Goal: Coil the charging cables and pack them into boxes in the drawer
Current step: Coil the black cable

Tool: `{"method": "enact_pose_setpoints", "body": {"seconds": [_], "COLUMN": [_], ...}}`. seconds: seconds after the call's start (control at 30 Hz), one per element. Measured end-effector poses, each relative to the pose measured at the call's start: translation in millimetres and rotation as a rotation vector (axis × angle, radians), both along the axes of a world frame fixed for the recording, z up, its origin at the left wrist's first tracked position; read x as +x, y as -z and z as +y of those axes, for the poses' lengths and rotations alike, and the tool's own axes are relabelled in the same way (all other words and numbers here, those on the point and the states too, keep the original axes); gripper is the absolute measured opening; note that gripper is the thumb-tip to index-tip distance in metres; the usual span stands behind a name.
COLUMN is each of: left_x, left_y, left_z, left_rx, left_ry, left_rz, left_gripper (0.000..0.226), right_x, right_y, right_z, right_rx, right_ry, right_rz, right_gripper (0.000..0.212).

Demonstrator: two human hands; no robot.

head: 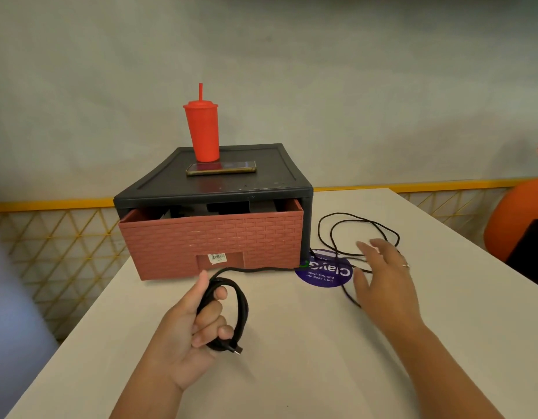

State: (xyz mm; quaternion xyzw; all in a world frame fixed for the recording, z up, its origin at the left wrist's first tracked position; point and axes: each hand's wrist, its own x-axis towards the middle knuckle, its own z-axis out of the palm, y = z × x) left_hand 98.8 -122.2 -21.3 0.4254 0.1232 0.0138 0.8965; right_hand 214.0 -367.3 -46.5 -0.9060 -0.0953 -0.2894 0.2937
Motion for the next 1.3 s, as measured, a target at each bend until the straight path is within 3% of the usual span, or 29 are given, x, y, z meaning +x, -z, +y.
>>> {"method": "enact_pose_setpoints", "body": {"seconds": [0.07, 0.2, 0.47, 0.57, 0.7, 0.8, 0.87, 0.9, 0.97, 1.1, 1.2, 1.3], "left_x": [-1, -4, -7, -6, -8, -3, 4, 4, -2, -5, 3, 6], "left_y": [0, -1, 1, 4, 4, 12, 21, 22, 30, 34, 17, 17], "left_z": [-10, -28, -41, -40, -35, -26, -24, -24, -17, 8, 1, -17], "left_rx": [0.023, 0.051, -0.121, -0.18, -0.249, -0.338, -0.405, -0.394, -0.321, -0.259, -0.089, 0.099], "left_ry": [0.061, 0.167, 0.139, 0.133, 0.206, 0.294, 0.425, 0.426, 0.286, 0.088, -0.02, -0.189], "left_rz": [0.019, 0.047, -0.027, -0.05, -0.142, -0.23, -0.339, -0.369, -0.386, -0.526, -0.535, -0.426], "left_gripper": [0.04, 0.042, 0.042, 0.043, 0.052, 0.046, 0.038, 0.044, 0.058, 0.06, 0.047, 0.064], "right_x": [-17, -52, -60, -65, -64, -64, -65, -66, -67, -72, -77, -79], "right_y": [-8, -9, -8, -11, -18, -18, -17, -15, -9, 1, 0, -3], "right_z": [22, 60, 76, 77, 71, 69, 74, 76, 80, 83, 89, 89], "right_rx": [0.028, -0.015, 0.538, 0.586, 0.431, 0.275, 0.249, 0.25, 0.208, -0.028, -0.2, -0.326], "right_ry": [-0.228, -0.66, -0.866, -0.892, -0.864, -0.799, -0.727, -0.699, -0.66, -0.644, -0.639, -0.652], "right_rz": [-0.099, -0.08, 0.369, 0.468, 0.518, 0.505, 0.462, 0.433, 0.393, 0.39, 0.316, 0.242], "right_gripper": [0.044, 0.04, 0.021, 0.023, 0.024, 0.027, 0.026, 0.025, 0.021, 0.022, 0.028, 0.028]}}
